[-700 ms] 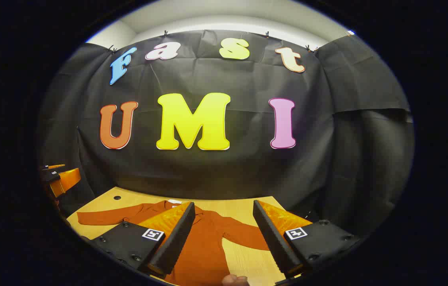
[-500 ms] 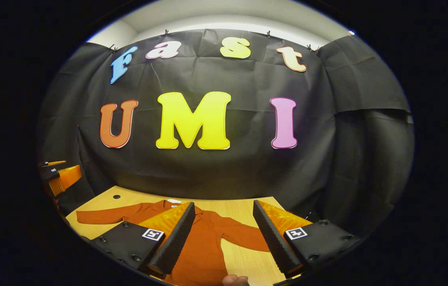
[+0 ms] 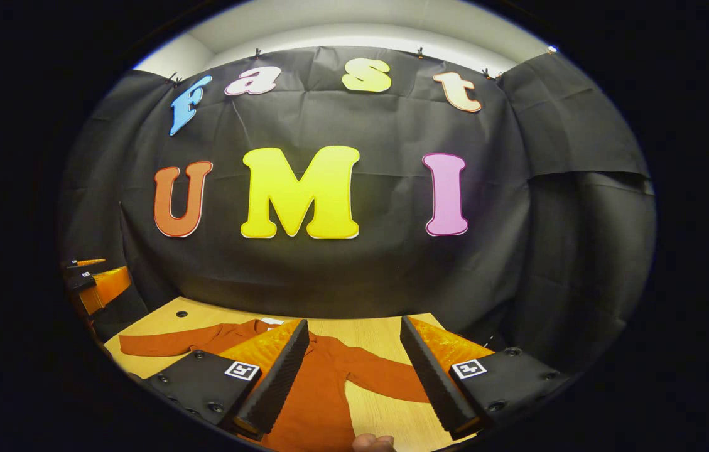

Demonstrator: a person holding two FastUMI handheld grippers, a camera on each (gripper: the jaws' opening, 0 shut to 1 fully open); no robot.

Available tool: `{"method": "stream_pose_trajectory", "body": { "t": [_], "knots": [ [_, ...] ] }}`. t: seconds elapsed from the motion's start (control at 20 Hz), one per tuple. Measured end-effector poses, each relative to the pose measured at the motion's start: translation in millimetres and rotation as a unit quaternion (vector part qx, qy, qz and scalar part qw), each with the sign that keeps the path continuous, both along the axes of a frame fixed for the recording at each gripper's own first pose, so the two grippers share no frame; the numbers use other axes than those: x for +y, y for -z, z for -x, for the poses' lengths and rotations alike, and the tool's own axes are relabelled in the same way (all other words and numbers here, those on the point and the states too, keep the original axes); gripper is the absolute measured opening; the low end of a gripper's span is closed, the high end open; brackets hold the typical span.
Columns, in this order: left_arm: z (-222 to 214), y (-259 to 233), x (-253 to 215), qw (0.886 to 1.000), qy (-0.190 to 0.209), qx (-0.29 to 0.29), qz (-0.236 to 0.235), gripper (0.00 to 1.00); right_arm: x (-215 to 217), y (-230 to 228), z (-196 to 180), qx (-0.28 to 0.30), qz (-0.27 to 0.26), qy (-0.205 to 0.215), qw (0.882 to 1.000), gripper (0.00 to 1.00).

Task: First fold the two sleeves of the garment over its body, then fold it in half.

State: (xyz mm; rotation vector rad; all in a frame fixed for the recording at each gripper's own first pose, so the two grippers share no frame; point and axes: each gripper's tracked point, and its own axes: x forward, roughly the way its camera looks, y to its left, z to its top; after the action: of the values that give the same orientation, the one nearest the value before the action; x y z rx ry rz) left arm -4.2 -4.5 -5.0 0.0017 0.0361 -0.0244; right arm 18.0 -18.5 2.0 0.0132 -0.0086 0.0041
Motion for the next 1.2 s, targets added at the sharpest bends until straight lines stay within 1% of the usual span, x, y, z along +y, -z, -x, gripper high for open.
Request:
{"method": "stream_pose_trajectory", "body": {
  "t": [0.45,0.85,1.0,1.2],
  "knots": [
    [0.4,2.2,-1.1,1.0,0.003,0.011,0.007,0.99,-0.8,-2.9,-2.7,-0.004,0.005,-0.001,1.0,0.94],
    [0.8,5.8,-1.7,1.0,0.004,0.025,0.014,0.99,-6.5,0.1,-4.1,0.002,0.005,0.006,1.0,0.93],
    [1.1,6.5,-1.4,0.999,0.005,0.03,0.015,0.99,-8.6,1.3,-5.2,0.003,0.005,0.007,1.0,0.95],
    [1.0,6.9,-1.6,0.999,0.005,0.031,0.016,0.99,-9.2,2.3,-7.0,0.003,0.005,0.006,1.0,0.94]
  ]
}}
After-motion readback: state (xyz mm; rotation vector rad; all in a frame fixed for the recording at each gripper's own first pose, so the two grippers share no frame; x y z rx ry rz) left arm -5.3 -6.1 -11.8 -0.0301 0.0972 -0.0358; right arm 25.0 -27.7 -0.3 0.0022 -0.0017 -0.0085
